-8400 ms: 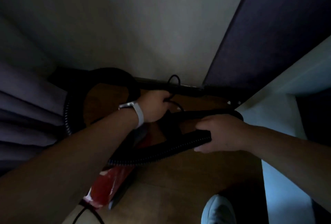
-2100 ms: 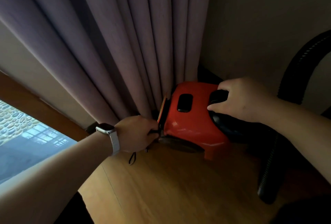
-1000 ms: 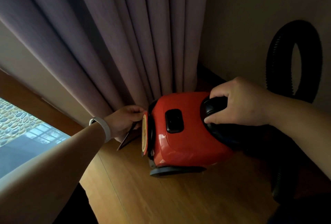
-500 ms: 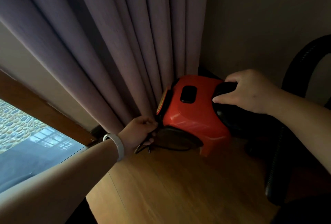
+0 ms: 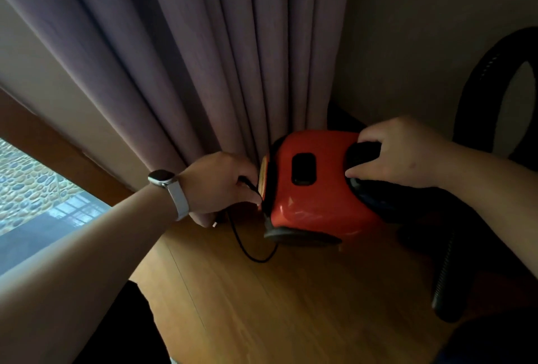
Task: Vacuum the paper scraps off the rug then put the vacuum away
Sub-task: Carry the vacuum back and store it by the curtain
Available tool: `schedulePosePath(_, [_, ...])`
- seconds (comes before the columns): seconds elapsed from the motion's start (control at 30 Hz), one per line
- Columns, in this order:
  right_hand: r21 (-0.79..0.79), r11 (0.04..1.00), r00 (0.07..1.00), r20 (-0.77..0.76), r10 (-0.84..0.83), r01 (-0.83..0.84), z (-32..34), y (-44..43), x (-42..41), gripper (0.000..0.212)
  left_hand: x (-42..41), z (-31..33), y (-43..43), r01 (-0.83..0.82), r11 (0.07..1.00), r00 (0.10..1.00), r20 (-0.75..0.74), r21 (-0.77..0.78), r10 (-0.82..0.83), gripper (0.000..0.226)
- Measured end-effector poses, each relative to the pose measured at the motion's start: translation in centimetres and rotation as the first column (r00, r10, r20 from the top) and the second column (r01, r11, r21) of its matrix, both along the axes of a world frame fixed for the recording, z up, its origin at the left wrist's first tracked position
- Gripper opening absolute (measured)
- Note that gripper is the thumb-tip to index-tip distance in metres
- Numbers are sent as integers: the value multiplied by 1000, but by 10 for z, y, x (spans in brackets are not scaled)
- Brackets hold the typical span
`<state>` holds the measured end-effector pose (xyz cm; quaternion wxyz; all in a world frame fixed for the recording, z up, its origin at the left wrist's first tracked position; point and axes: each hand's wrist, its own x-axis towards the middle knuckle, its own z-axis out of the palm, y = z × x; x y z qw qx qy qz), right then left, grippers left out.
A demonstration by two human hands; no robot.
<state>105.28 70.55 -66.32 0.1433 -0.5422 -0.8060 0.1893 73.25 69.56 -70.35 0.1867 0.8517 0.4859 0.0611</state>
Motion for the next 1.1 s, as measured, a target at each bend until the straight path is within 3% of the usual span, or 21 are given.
schedulePosePath(0.1, [-52, 994, 996, 0, 92, -92, 4, -8, -7, 27, -3, -7, 5, -2, 995, 990, 140, -101, 17, 16])
schedulePosePath(0.2, [-66, 984, 986, -40, 165, -167, 9, -14, -11, 30, -13, -10, 11, -42, 974, 950, 292, -221, 107, 29])
schedulePosePath(0.3, [-47, 979, 980, -49, 195, -197, 13, -16, -12, 29, -22, -19, 15, -55, 955, 908, 383, -291, 169, 13])
schedulePosePath(0.47, [-26, 985, 984, -52, 168, -170, 17, -16, -8, 29, -19, -36, 15, -84, 860, 737, 549, -504, 394, 7])
schedulePosePath(0.7, [-42, 981, 981, -38, 189, -191, 19, -20, -10, 26, -15, -51, 11, -88, 697, 591, 526, -711, 611, 11])
schedulePosePath(0.83, [-43, 989, 985, -101, 139, -144, 20, -19, -10, 28, -14, -62, 9, -97, 590, 416, 506, -801, 755, 12])
schedulePosePath(0.93, [-40, 995, 985, -152, 84, -91, 20, -15, -7, 27, -10, -63, 6, -62, 577, 312, 533, -815, 786, 15])
schedulePosePath(1.1, [-24, 1000, 983, -181, -14, 10, 16, -9, -6, 29, -7, -70, 4, -101, 548, 285, 503, -830, 816, 22])
